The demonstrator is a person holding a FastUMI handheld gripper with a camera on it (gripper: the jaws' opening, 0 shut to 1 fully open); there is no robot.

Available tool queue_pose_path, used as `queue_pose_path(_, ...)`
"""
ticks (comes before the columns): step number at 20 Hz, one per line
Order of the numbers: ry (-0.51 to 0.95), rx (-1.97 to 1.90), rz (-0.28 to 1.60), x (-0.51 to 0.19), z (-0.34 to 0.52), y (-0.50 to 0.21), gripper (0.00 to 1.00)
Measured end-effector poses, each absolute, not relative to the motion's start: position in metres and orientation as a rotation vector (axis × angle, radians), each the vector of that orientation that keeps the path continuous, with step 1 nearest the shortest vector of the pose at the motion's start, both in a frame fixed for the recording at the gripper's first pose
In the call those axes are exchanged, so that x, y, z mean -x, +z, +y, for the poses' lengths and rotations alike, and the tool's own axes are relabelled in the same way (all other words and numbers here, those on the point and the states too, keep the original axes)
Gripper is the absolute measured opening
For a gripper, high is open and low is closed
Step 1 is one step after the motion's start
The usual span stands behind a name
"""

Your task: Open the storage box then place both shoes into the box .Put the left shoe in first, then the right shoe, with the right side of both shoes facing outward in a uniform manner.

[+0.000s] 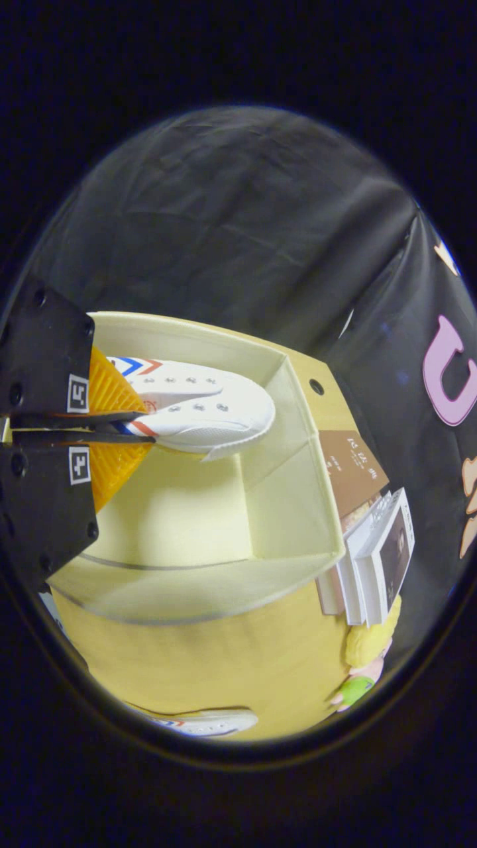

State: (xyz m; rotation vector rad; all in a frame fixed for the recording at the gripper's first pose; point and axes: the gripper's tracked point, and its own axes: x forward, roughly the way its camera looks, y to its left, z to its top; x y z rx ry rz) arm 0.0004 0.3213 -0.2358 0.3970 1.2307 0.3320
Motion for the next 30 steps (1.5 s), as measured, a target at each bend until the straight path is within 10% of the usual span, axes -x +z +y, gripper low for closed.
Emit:
queue_pose_path(3, 0.375, -0.434, 1.218, 0.002, 0.332, -0.228, 0.12)
queue_pose_path(9, 0.475, -0.391, 1.089, -0.009, 0.332, -0.194, 1.00)
queue_pose_path(30, 0.436, -0.172, 0.772, -0.026, 0.078, -0.134, 1.00)
